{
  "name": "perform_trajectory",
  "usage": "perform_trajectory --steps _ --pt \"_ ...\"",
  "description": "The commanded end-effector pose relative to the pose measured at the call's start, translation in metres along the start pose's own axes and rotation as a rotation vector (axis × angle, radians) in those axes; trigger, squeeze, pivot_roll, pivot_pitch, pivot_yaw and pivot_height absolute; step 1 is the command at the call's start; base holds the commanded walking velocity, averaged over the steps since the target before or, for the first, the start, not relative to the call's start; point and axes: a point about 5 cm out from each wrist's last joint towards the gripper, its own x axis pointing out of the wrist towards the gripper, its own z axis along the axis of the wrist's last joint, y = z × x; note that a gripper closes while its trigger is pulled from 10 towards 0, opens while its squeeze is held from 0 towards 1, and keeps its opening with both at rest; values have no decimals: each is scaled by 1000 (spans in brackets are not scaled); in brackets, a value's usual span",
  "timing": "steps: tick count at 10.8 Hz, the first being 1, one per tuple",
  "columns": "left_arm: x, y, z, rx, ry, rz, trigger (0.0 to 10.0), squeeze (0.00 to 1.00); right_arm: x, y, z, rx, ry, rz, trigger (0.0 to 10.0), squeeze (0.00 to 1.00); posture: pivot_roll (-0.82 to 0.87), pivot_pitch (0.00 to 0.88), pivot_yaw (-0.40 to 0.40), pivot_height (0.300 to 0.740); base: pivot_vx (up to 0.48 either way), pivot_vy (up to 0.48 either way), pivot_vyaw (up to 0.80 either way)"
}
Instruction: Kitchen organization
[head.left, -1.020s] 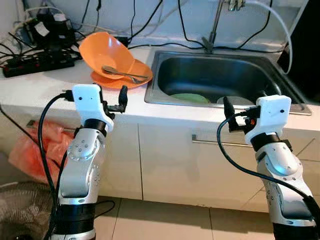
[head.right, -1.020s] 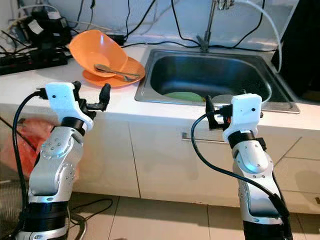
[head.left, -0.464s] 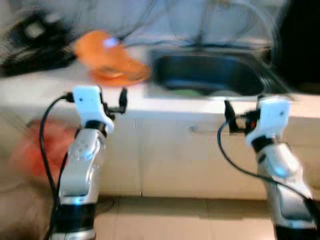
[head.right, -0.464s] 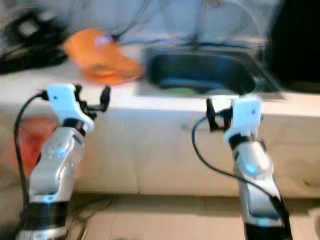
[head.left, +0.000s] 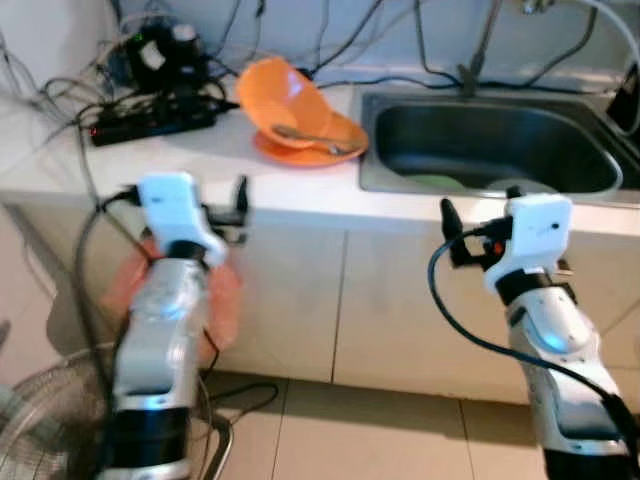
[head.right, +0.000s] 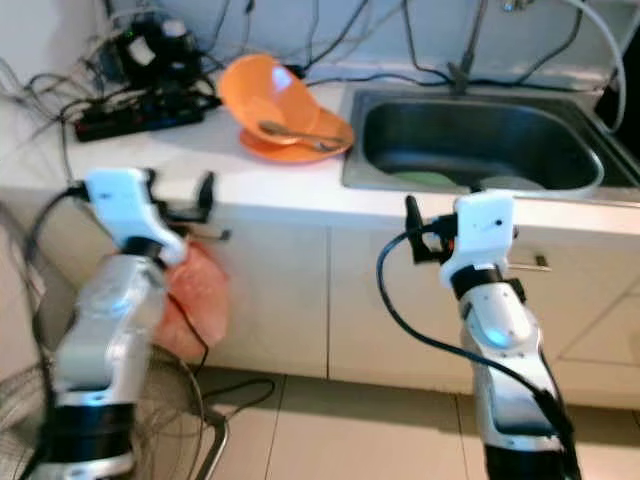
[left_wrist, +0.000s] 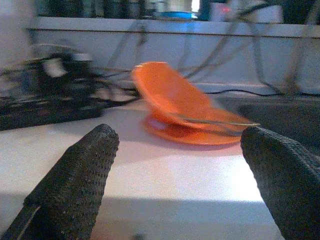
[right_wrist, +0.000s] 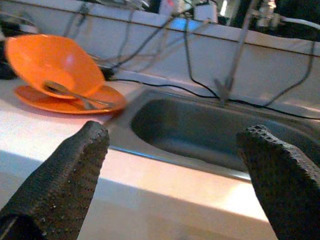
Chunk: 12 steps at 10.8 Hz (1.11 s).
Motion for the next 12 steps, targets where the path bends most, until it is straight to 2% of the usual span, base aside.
perform_trajectory --steps 1,6,11,12 --pt "1 2 3 8 -5 3 10000 0 0 -1 4 5 -15 -12 10000 0 79 0 29 740 480 0 0" --pt "3 -4 -2 -9 6 -12 10000 0 -2 -4 6 -9 -17 -20 10000 0 57 0 25 740 477 0 0" --pt "6 -11 6 8 -47 -39 10000 0 1 0 8 -13 -23 -16 10000 0 55 0 25 740 0 0 0" --pt "7 -11 7 1 -52 -40 10000 0 2 0 9 -31 -23 -29 10000 0 58 0 21 740 0 -300 0"
